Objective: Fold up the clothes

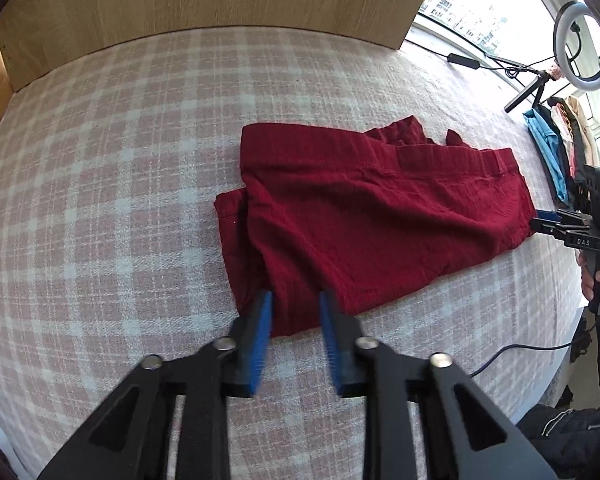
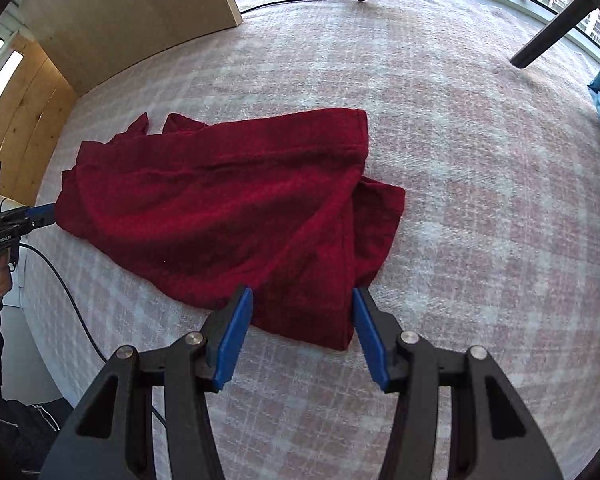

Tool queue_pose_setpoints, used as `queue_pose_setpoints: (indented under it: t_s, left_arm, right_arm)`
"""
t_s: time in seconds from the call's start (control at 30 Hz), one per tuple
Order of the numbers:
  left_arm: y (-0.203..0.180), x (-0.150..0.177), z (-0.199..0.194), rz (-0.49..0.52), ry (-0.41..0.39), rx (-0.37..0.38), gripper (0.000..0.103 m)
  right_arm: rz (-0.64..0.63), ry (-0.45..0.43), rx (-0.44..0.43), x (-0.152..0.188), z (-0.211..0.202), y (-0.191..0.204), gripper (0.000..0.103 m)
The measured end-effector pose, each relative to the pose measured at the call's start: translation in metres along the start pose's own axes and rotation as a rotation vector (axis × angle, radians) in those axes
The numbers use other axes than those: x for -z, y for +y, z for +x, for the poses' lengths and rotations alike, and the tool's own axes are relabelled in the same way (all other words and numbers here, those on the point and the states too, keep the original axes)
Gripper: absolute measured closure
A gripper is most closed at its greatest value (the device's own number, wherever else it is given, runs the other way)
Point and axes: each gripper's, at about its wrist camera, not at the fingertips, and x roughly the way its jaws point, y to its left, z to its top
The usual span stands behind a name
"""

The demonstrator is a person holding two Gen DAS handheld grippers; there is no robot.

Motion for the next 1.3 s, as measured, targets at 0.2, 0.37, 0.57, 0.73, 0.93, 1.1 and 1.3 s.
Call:
queue_pose_setpoints:
  t_s: [0.2, 0.37, 0.57, 0.73, 0.93, 1.1, 1.3]
  left_arm:
    - [0.005, 0.0, -0.008, 0.012, 0.001, -0.038, 0.101]
    - [0.022, 0.009, -0.005, -0.012, 0.023, -0.056, 0.101]
    - [0.02, 0.008, -0.008, -0.013, -0.007, -0.067, 0.097]
    - [0.016, 0.009, -0.028, -0.013, -0.053, -0.06, 0.093]
    - [-0.037, 0.021, -0.025, 0.028, -0.04, 0.094, 0.09]
    - [-0.094, 0.032, 0.001, 0.039, 0.004, 0.228, 0.088]
    - [-0.116, 0.029, 0.024, -0.058, -0.006, 0.294, 0.088]
  right_arm:
    - [0.02, 0.037, -0.028, 0.0, 0.0, -0.012, 0.098]
    - [0.046, 0.032, 0.017, 0.002, -0.004, -0.029, 0.098]
    - [0.014, 0.042, 0.085, -0.011, -0.009, -0.028, 0.089]
    - [-0.173, -0.071, 0.04, -0.039, -0.046, 0.016, 0.082]
    - [-0.543, -0.036, -0.02, -0.081, -0.003, 0.125, 0.06]
    - [-0.69, 0.064, -0.067, -0.108, 0.042, 0.161, 0.06]
    - [-0.821, 0.152, -0.134, -0.107, 0.066, 0.177, 0.06]
